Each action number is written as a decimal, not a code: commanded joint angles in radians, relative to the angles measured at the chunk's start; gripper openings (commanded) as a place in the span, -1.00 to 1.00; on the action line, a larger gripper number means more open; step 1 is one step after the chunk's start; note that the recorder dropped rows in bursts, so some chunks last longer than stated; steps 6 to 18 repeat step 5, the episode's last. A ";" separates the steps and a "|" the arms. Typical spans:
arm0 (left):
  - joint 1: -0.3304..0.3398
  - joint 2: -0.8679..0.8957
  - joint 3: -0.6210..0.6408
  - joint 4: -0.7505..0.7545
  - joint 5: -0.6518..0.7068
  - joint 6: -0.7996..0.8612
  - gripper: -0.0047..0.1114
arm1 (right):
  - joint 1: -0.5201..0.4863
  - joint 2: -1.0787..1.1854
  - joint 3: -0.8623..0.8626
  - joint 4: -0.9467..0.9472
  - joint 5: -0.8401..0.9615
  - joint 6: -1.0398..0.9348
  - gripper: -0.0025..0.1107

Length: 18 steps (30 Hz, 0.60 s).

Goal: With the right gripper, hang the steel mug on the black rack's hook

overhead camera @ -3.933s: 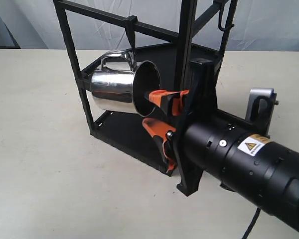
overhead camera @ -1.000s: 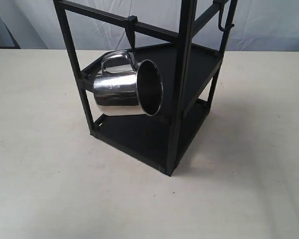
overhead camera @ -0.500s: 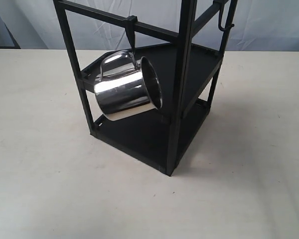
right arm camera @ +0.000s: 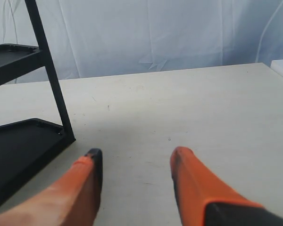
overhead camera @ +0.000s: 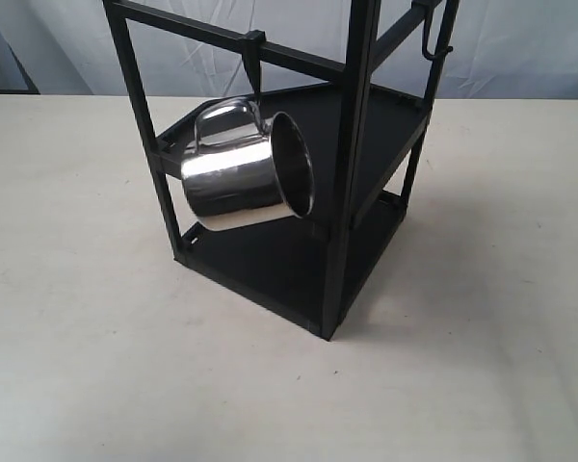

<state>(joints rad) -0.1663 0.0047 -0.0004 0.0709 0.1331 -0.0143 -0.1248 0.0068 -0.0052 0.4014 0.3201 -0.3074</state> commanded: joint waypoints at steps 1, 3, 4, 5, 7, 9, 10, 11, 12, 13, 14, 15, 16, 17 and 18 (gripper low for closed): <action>-0.005 -0.005 0.000 0.001 -0.005 -0.002 -0.89 | -0.004 -0.007 0.005 0.003 0.003 -0.006 -0.14; -0.005 -0.005 0.000 0.001 -0.005 -0.002 -0.89 | -0.004 -0.007 0.005 0.003 0.003 -0.006 -0.14; -0.005 -0.005 0.000 0.001 -0.005 -0.002 -0.89 | -0.004 -0.007 0.005 0.003 0.003 -0.006 -0.14; -0.005 -0.005 0.000 0.001 -0.005 -0.002 -0.89 | -0.004 -0.007 0.005 0.003 0.003 -0.006 -0.14; -0.005 -0.005 0.000 0.001 -0.005 -0.002 -0.89 | -0.004 -0.007 0.005 0.003 0.003 -0.006 -0.14; -0.005 -0.005 0.000 0.001 -0.005 -0.002 -0.89 | -0.004 -0.007 0.005 0.003 0.003 -0.006 -0.14; -0.005 -0.005 0.000 0.001 -0.005 -0.002 -0.89 | -0.004 -0.007 0.005 0.003 0.003 -0.006 -0.14; -0.005 -0.005 0.000 0.001 -0.005 -0.002 -0.89 | -0.004 -0.007 0.005 0.003 0.003 -0.006 -0.14; -0.005 -0.005 0.000 0.001 -0.005 -0.002 -0.89 | -0.004 -0.007 0.005 0.003 0.003 -0.006 -0.14; -0.005 -0.005 0.000 0.001 -0.005 -0.002 -0.89 | -0.004 -0.007 0.005 0.003 0.003 -0.006 -0.14; -0.005 -0.005 0.000 0.001 -0.005 -0.002 -0.89 | -0.004 -0.007 0.005 0.003 0.003 -0.006 -0.14; -0.005 -0.005 0.000 0.001 -0.005 -0.002 -0.89 | -0.004 -0.007 0.005 0.003 0.003 -0.006 -0.14; -0.005 -0.005 0.000 0.001 -0.005 -0.002 -0.89 | -0.004 -0.007 0.005 0.003 0.003 -0.006 -0.14; -0.005 -0.005 0.000 0.001 -0.005 -0.002 -0.89 | -0.004 -0.007 0.005 0.003 0.003 -0.006 -0.14; -0.005 -0.005 0.000 0.001 -0.005 -0.002 -0.89 | -0.004 -0.007 0.005 0.003 0.003 -0.006 -0.14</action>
